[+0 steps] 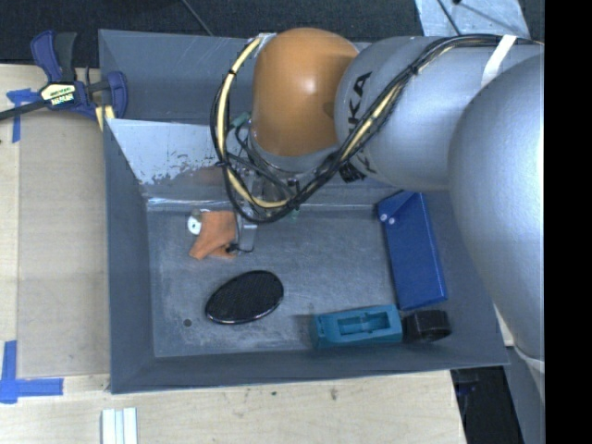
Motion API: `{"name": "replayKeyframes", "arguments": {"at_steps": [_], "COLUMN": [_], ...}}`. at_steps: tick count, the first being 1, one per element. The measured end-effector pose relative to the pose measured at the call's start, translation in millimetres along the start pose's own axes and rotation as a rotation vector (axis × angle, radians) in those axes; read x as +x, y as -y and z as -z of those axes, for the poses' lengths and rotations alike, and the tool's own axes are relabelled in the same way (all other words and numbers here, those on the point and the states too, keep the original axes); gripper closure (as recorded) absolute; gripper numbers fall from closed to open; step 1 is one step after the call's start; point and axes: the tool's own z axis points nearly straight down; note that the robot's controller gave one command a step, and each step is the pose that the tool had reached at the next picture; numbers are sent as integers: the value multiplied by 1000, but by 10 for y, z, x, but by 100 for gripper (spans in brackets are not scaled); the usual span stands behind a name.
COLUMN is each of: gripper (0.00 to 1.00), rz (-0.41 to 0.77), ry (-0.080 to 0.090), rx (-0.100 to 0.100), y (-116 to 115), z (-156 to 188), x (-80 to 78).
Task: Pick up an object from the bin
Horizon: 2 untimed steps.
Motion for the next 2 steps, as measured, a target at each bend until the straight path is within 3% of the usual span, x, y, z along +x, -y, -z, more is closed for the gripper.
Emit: {"name": "replayKeyframes", "arguments": {"at_steps": [1,2], "gripper": [0,0], "rz": [-3,-76], "ry": [8,12], "rx": [-1,-3], "y": [7,4], "z": [53,-409], "x": [-16,222]}}
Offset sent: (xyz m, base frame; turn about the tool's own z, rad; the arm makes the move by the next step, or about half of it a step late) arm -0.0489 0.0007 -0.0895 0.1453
